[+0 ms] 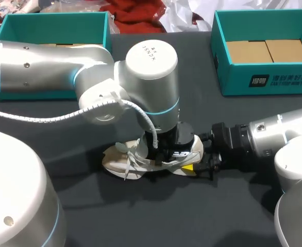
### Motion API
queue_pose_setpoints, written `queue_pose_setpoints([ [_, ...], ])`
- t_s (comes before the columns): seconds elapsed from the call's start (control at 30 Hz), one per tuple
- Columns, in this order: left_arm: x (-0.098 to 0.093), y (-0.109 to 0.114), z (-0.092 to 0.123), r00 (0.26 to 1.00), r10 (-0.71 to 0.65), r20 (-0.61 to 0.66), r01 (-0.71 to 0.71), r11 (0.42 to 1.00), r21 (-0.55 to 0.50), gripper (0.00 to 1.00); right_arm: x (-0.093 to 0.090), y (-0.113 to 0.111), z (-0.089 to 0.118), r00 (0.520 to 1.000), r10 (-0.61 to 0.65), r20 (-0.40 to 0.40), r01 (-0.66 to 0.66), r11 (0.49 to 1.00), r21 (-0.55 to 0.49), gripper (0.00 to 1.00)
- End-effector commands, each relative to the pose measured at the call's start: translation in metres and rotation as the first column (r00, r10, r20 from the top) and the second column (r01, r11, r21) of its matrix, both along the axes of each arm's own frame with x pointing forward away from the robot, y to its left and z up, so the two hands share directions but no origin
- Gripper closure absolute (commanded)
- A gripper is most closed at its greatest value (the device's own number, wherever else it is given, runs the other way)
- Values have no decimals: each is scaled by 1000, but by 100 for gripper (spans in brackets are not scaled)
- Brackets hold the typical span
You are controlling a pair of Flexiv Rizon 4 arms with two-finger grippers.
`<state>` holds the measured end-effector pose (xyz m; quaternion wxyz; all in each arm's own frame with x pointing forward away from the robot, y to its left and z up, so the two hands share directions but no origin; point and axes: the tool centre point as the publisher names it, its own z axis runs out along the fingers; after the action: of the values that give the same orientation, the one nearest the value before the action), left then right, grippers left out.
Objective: Take the shoe out of the shoebox, open the shoe tongue, remove and reinsert the insole, then place the shoe into the shoebox
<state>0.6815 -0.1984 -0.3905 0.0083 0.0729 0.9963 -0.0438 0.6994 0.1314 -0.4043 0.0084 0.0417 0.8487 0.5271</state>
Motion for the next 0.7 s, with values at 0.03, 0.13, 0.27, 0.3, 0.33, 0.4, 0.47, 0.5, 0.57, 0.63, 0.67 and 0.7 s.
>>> queue_pose_setpoints([
  [0.03,-1,-7,-17,1000,4,26,-4,1000,12,57,1,0,1,1000,-2,-2,2,1000,-3,100],
  [0.13,5,-9,-21,998,19,62,-20,1000,22,58,1,0,1,1000,-2,-2,2,1000,-3,100],
  [0.27,21,-12,-28,993,70,96,-76,995,63,59,1,0,1,1000,-2,-2,2,1000,-3,100],
  [0.3,25,-12,-30,992,83,100,-90,993,70,60,1,0,1,1000,-2,-2,2,1000,-3,100],
  [0.33,29,-12,-32,990,96,103,-104,992,77,62,1,0,1,1000,-2,-2,2,1000,-3,100],
  [0.4,37,-11,-34,987,119,107,-129,988,86,67,1,0,1,1000,-2,-2,2,1000,-3,100],
  [0.47,41,-9,-35,985,135,109,-145,985,91,73,1,0,1,1000,-2,-2,2,1000,-3,100],
  [0.5,45,-7,-35,983,145,108,-155,984,91,81,1,0,1,1000,-2,-2,2,1000,-3,100],
  [0.57,48,-3,-33,982,155,104,-164,983,85,100,1,0,1,1000,-2,-2,2,1000,-3,100],
  [0.63,48,1,-30,982,163,99,-170,982,75,100,1,0,1,1000,-2,-2,2,1000,-3,100],
  [0.67,48,3,-28,982,166,95,-173,983,68,100,1,0,1,1000,-2,-2,2,1000,-3,100],
  [0.7,47,4,-26,982,167,84,-172,983,56,100,1,0,1,1000,-2,-2,2,1000,-3,100],
])
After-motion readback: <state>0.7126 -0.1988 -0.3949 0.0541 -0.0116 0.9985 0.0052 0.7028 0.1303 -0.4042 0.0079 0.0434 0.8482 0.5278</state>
